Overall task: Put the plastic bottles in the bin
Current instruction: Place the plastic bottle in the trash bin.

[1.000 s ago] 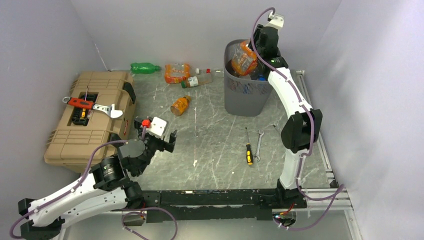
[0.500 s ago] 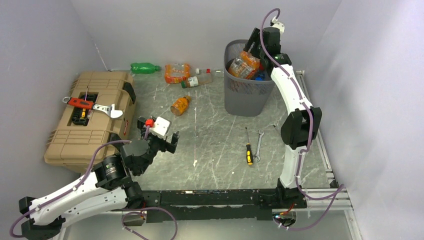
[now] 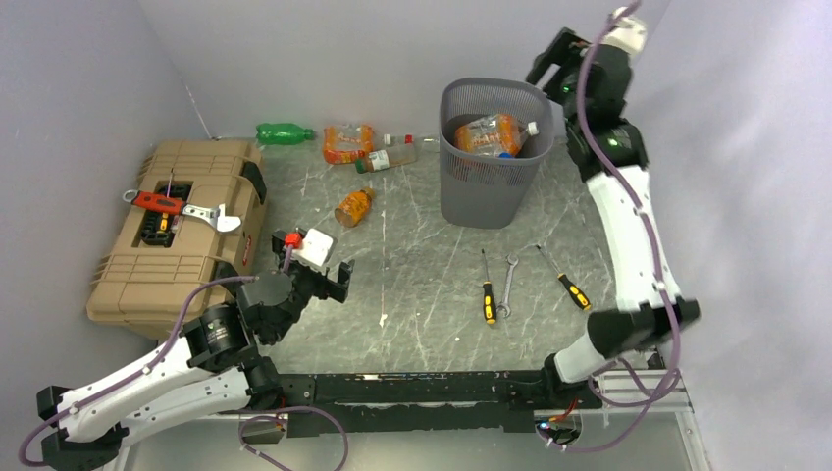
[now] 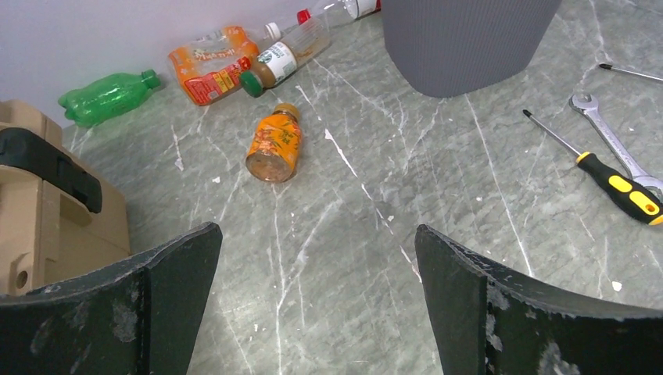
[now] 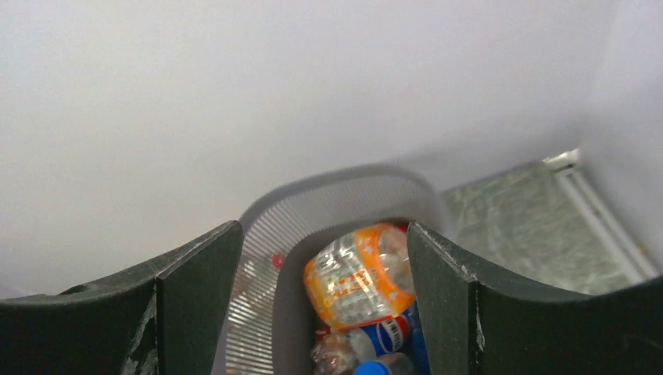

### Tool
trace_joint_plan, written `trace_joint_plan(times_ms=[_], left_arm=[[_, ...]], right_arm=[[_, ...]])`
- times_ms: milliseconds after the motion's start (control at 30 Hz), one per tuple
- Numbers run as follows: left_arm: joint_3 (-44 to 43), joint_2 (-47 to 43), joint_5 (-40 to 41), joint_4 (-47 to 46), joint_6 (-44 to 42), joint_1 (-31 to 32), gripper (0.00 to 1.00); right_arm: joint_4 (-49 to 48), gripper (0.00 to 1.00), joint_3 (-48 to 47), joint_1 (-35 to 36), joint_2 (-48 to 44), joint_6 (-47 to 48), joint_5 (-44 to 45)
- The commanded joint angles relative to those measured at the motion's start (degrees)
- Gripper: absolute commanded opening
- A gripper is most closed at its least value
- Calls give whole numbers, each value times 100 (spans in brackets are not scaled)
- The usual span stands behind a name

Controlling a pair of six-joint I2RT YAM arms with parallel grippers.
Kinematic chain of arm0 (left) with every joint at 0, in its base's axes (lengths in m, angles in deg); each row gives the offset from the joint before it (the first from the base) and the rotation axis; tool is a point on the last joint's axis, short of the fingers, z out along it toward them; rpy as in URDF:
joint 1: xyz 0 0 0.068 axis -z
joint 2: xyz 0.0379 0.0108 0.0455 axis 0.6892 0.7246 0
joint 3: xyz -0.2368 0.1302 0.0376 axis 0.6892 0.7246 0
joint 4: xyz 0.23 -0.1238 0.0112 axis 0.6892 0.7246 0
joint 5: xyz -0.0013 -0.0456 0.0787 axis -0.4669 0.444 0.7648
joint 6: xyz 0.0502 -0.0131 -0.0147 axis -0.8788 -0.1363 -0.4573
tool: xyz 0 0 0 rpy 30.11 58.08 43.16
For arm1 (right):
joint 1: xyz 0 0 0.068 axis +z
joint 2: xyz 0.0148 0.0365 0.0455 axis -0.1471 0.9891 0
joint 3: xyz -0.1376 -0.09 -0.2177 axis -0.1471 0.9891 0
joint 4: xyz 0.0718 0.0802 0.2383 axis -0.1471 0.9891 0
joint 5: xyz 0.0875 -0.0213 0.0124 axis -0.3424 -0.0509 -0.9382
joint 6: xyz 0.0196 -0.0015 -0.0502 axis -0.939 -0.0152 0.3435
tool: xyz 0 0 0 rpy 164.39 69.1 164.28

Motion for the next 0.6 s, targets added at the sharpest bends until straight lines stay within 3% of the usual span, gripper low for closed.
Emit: trace_joint_plan(times_ms=[0, 167, 367, 567], left_arm=[[-282, 78, -99, 21, 235, -13, 100], [-250, 170, 151, 68, 323, -13, 100], [-173, 1003, 720, -147, 374, -93, 99], [-1474, 2901, -569, 897, 1358, -1306, 100]], right_arm=[[25, 80, 780, -261, -582, 306, 767], [-81, 79, 1842, -702, -1099, -220, 363], [-835, 78, 3623, -519, -2693, -949, -612], [-1147, 80, 5350, -301, -4578, -1343, -1135]])
